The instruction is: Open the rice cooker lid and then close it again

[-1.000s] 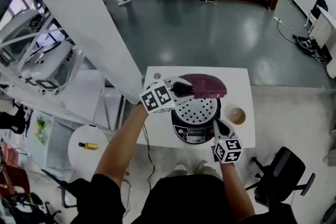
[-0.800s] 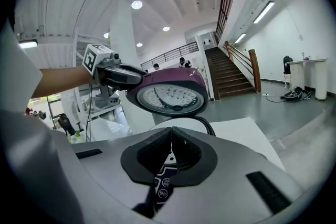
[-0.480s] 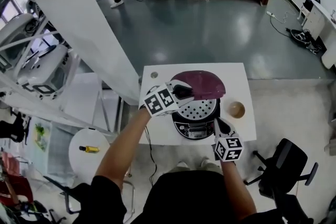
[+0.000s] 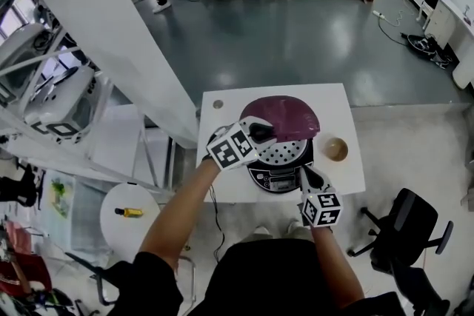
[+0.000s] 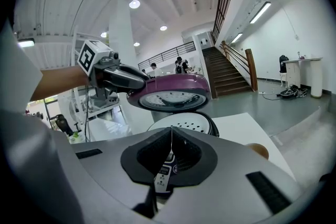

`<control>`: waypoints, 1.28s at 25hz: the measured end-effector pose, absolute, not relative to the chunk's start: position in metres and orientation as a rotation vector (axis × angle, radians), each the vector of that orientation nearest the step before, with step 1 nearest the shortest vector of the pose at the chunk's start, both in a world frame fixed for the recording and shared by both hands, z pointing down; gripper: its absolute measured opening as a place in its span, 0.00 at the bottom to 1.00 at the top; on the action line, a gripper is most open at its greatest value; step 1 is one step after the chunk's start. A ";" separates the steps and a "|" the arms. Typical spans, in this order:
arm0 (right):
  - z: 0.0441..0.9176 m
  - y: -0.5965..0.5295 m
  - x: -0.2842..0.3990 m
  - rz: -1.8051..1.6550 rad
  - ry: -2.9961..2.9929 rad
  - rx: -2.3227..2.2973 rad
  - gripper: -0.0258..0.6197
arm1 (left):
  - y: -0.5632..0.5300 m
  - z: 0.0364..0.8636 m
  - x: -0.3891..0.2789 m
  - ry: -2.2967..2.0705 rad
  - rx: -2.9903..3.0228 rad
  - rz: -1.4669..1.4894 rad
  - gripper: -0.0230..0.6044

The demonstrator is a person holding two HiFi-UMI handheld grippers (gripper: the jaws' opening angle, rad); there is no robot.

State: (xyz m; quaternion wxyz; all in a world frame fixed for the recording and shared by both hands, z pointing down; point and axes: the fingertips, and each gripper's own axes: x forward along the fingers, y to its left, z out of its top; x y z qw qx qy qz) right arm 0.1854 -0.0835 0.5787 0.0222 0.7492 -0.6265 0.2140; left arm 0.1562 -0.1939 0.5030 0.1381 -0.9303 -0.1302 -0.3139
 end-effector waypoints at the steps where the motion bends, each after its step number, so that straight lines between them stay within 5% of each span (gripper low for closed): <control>1: 0.580 -0.082 0.185 0.666 -1.938 2.322 0.04 | -0.192 0.504 0.156 -0.374 -2.687 -0.908 0.19; 32: 0.595 -0.070 0.194 0.689 -1.856 2.330 0.04 | -0.156 0.558 0.141 -0.426 -2.638 -0.928 0.17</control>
